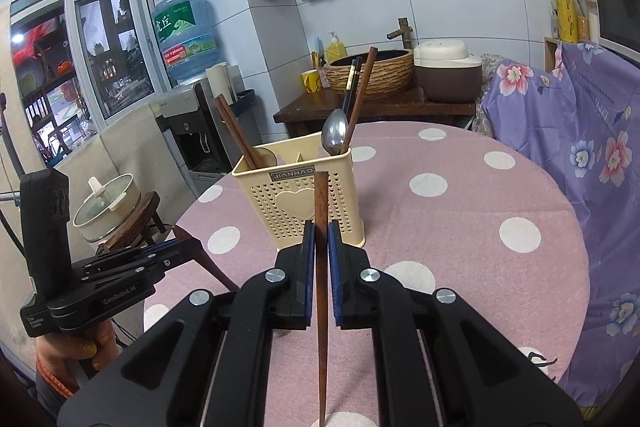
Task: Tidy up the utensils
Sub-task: 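Lift the wooden spoon with the left tool while the right tool lifts the chopstick, then lower the spoon and chopstick into the beige holder with both tools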
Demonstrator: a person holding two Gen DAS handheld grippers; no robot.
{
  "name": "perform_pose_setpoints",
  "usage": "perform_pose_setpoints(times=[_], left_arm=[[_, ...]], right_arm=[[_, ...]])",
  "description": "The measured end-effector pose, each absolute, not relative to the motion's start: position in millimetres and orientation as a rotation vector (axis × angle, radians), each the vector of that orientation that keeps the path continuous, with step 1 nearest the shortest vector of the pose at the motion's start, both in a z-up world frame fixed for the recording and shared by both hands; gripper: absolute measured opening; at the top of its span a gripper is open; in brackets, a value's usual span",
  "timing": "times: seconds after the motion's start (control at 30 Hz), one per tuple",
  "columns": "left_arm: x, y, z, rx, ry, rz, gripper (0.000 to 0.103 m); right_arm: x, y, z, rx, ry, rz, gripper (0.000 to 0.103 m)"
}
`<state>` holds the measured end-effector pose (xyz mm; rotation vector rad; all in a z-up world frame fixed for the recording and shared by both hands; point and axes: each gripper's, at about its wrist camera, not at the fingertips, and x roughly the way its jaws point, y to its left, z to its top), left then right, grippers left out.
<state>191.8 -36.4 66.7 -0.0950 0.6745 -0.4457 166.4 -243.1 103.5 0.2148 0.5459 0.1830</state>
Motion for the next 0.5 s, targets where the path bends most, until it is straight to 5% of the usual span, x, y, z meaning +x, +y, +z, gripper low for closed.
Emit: perform_pose_setpoints(times=[0.5], left_arm=[[218, -38, 140, -0.112, 0.571, -0.516, 0.016]], right_arm=[[190, -235, 189, 0.159, 0.408, 0.222, 0.008]])
